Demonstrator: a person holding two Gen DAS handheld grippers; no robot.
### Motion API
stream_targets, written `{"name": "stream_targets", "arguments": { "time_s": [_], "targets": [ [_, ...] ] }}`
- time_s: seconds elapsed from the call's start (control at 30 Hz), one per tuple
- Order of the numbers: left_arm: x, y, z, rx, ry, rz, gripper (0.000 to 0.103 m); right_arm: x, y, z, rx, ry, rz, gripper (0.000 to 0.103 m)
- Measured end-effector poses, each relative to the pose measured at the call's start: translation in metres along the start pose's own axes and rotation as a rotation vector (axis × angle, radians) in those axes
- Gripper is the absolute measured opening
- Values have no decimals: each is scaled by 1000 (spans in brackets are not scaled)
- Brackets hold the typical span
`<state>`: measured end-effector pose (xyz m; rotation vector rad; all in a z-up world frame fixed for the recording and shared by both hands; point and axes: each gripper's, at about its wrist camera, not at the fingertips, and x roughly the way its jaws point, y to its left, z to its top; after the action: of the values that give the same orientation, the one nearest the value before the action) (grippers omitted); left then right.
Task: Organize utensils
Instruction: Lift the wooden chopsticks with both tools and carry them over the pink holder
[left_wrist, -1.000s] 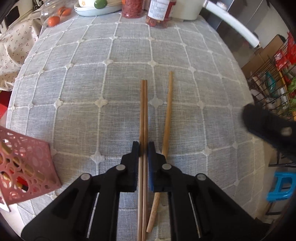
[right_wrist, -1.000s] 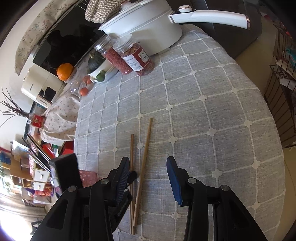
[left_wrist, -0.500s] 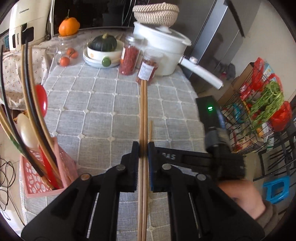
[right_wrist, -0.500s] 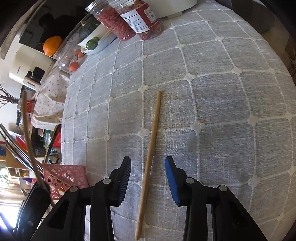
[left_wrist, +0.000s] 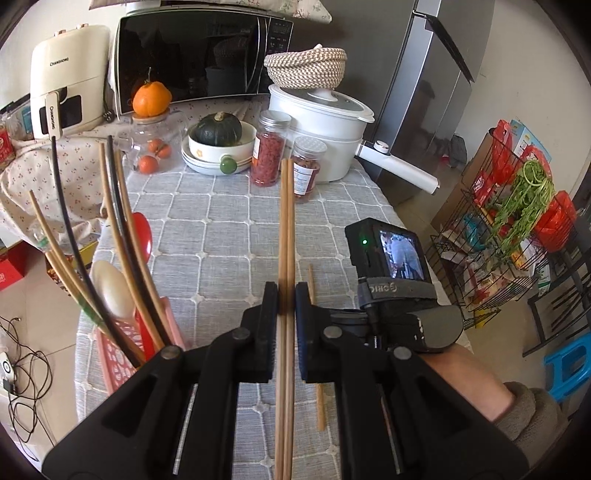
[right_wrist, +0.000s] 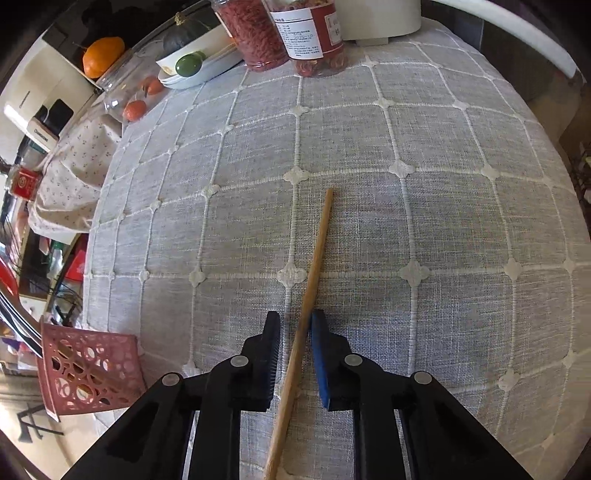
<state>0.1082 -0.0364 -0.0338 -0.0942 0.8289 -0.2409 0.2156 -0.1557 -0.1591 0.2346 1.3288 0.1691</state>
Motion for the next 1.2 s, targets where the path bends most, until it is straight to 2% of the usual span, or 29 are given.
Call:
{"name": "stream_targets", "arguments": {
  "time_s": [0.2, 0.3, 0.43, 0.6, 0.77, 0.93, 1.2],
  "targets": [
    [-4, 2, 0, 5, -3, -6, 10, -1, 5, -1, -27, 6, -1, 7],
    [-8, 3, 1, 2, -11, -14, 10, -11, 11, -1, -48, -27, 0, 6],
    [-25, 14, 7, -20, -65, -34, 10, -49, 21, 2, -72, -161, 68, 6],
    [-59, 50, 16, -83, -212, -47, 10, -117, 42, -5, -121, -458, 242, 6],
    [-75, 80, 17, -137, -313, -22, 10, -158, 69, -22, -181, -690, 323, 6],
    [-74, 93, 11, -145, -381, 38, 10, -172, 79, -27, -170, -772, 405, 7],
    [-75, 106, 10, -157, -479, 94, 11, -185, 104, -42, -189, -876, 457, 7]
  ]
}}
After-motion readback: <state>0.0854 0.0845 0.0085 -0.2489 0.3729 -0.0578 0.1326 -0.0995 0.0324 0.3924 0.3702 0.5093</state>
